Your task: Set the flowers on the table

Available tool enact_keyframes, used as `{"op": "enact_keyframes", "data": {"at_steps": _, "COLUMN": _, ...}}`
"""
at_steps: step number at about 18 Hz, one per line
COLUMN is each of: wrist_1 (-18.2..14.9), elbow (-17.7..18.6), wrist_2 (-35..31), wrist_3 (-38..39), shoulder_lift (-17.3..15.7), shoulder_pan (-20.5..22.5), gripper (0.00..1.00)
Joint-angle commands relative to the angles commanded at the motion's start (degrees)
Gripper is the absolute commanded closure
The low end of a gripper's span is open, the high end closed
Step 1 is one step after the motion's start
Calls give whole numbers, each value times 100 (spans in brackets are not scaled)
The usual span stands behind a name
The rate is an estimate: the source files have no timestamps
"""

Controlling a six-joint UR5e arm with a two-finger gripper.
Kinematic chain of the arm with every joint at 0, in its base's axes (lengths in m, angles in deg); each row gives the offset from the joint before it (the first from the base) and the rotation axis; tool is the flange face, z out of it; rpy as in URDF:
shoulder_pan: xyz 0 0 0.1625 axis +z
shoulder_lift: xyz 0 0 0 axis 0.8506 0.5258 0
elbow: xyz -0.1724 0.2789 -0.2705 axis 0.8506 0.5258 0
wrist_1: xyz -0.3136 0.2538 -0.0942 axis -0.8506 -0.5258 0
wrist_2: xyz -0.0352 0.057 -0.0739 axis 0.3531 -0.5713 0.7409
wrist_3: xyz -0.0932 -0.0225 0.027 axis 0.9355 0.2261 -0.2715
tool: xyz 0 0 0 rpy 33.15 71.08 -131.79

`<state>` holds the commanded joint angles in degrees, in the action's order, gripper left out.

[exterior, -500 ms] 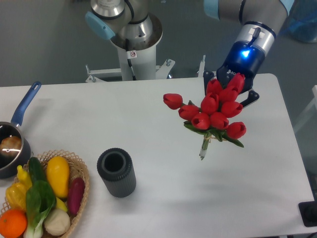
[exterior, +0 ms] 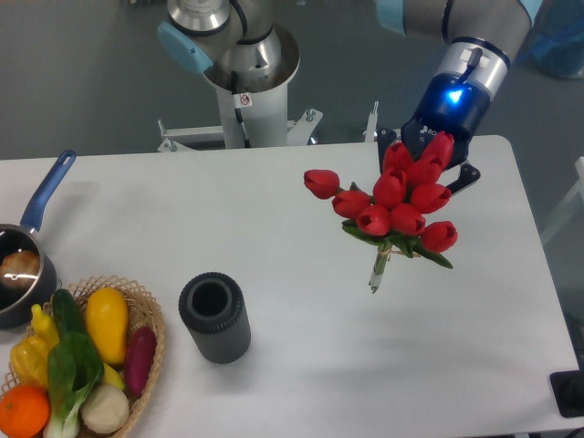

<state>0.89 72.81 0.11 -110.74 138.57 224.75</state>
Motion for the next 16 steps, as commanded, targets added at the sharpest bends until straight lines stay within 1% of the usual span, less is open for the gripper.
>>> {"op": "enact_keyframes", "data": {"at_steps": 3, "wrist_1": -9, "elbow": 0, "wrist_2": 18, "wrist_3": 35, "shoulder_lift": 9, "shoulder_pan": 0, "gripper": 73}}
{"op": "enact_keyframes", "data": {"at_steps": 5, "wrist_1": -9, "elbow": 70, "wrist_2": -9, "wrist_3": 27, "shoulder_lift": 0, "shoulder_pan": -9, "gripper": 73}}
{"op": "enact_keyframes", "data": {"at_steps": 11, "wrist_1": 0, "elbow": 18, "wrist_2": -70, "wrist_3": -9, "shoulder_lift": -18, "shoulder_pan": 35, "gripper": 73}}
{"op": "enact_keyframes", "data": {"at_steps": 13, "wrist_1": -9, "elbow": 0, "wrist_2": -192, "wrist_3": -9, "shoulder_lift": -35, "shoulder_pan": 35, "gripper": 73}}
{"op": "enact_keyframes", "data": {"at_steps": 16, "wrist_1": -9, "elbow": 0, "wrist_2": -578, "wrist_3": -17, "shoulder_lift": -97, "shoulder_pan": 18, "gripper": 73}}
